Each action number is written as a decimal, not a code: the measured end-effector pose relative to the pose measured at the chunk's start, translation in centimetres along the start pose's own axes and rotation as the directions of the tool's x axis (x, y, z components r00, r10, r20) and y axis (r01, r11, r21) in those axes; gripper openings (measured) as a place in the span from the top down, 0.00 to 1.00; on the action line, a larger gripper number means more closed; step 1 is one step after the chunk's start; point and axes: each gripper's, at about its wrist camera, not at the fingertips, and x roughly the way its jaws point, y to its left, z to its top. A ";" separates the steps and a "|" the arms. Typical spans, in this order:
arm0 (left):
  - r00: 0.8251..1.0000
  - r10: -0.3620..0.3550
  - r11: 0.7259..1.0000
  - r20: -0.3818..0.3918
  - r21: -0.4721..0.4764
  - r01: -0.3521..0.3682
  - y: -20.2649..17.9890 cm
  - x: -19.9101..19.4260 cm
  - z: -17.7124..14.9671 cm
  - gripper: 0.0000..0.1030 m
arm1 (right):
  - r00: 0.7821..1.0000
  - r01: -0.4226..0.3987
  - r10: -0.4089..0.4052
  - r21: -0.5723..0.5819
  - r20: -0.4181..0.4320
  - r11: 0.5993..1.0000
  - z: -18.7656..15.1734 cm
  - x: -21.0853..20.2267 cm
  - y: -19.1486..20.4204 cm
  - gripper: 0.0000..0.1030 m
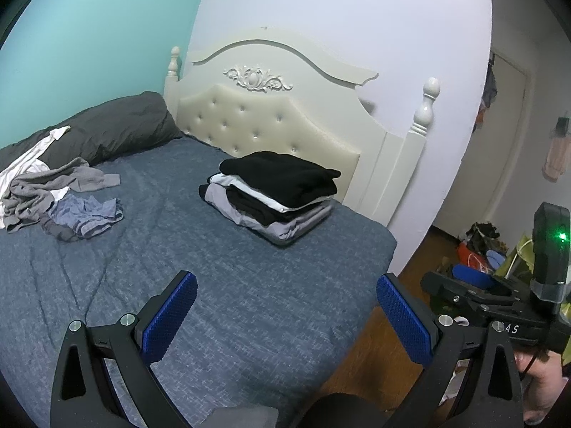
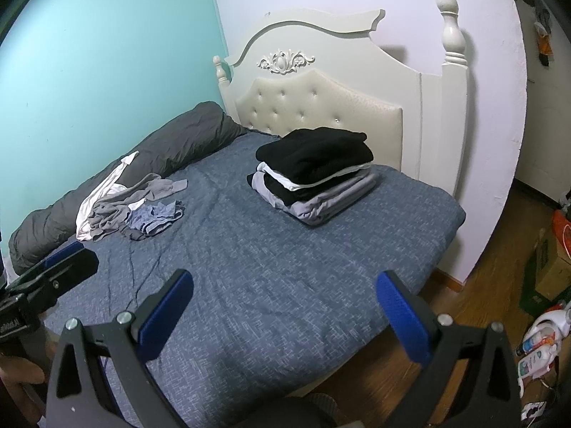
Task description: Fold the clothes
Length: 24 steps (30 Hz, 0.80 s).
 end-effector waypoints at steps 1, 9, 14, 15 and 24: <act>1.000 0.003 1.000 0.003 0.001 -0.003 0.0 0.0 0.0 0.01 | 1.000 0.000 0.000 0.000 0.000 1.000 0.0 0.0 0.0 0.00; 1.000 0.019 1.000 0.002 0.000 -0.019 0.0 0.0 -0.1 0.00 | 1.000 0.011 -0.011 -0.004 0.019 1.000 0.0 -0.2 -0.1 0.00; 1.000 0.028 1.000 -0.004 -0.002 -0.028 0.0 -0.1 -0.1 0.00 | 0.999 0.019 -0.019 -0.005 0.030 1.000 0.0 -0.4 -0.1 0.00; 1.000 0.030 1.000 -0.005 -0.002 -0.030 0.0 -0.1 -0.1 0.00 | 0.999 0.019 -0.019 -0.005 0.031 1.000 0.0 -0.4 -0.1 0.00; 1.000 0.017 1.000 -0.015 -0.012 -0.017 0.2 0.0 -0.2 0.00 | 0.999 0.018 -0.018 -0.006 0.028 1.000 0.1 -0.5 -0.2 0.00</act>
